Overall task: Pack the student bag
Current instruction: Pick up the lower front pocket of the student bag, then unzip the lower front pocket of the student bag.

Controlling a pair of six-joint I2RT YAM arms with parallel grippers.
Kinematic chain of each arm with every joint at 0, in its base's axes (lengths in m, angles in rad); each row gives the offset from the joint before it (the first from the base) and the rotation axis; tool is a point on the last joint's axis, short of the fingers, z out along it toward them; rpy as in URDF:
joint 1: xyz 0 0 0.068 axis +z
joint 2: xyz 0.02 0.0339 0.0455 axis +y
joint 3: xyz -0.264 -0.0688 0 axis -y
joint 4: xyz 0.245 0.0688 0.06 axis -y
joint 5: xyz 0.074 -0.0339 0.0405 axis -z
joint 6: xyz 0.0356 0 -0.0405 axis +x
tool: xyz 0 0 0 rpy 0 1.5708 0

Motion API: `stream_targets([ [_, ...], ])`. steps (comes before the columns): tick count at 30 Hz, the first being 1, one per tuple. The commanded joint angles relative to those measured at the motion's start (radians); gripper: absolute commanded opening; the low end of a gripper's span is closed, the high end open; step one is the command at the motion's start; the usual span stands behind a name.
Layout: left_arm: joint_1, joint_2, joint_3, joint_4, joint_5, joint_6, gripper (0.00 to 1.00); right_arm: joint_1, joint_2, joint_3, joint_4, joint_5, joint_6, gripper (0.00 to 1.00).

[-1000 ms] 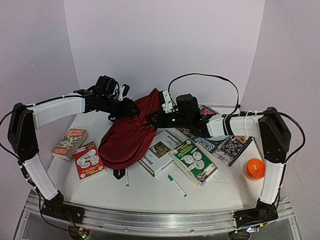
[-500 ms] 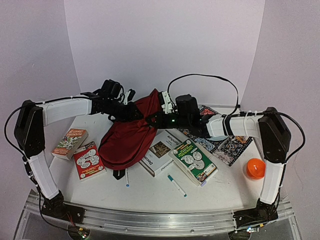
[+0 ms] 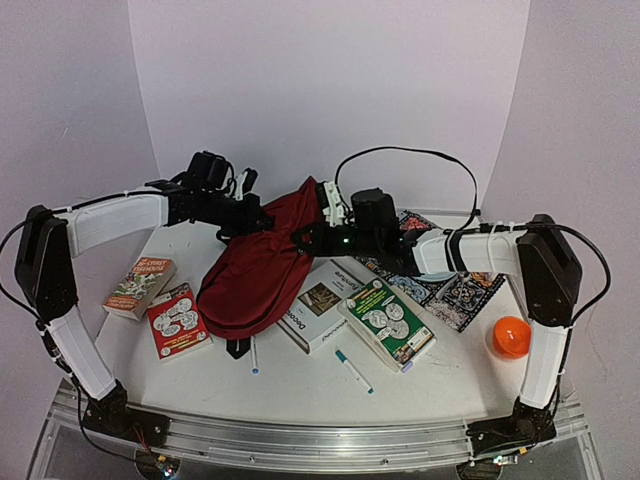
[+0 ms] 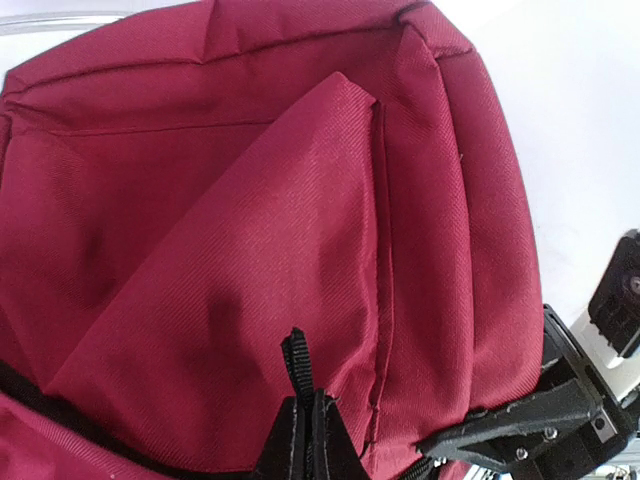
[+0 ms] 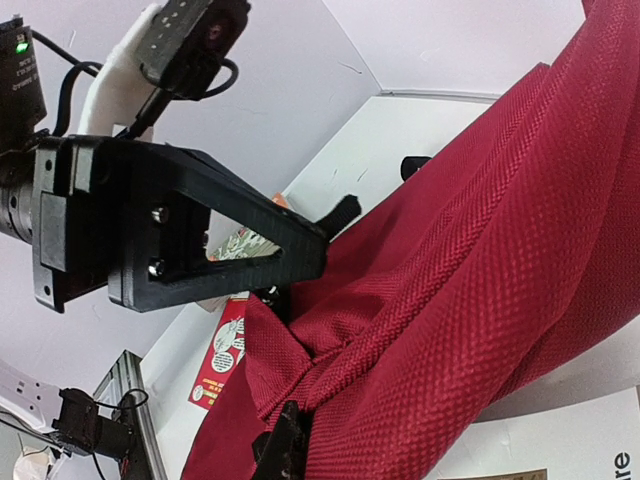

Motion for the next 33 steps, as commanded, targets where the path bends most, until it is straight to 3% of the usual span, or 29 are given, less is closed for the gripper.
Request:
stream_targets([
  [1,0.022,-0.069,-0.033,0.078,-0.044,-0.043,0.0,0.013,-0.019,0.052,0.074,-0.027,-0.008,0.03],
  [8,0.072,-0.1,-0.119,0.114,-0.146,-0.067,0.0,0.011,-0.065,0.012,0.077,0.023,-0.01,0.0],
  [26,0.355,-0.129,-0.228,0.09,-0.449,0.012,0.0,-0.028,-0.247,-0.091,0.129,0.076,0.015,0.0],
  [33,0.377,-0.161,-0.306,0.089,-0.375,-0.014,0.01,-0.054,-0.218,-0.051,0.128,0.041,0.032,0.0],
])
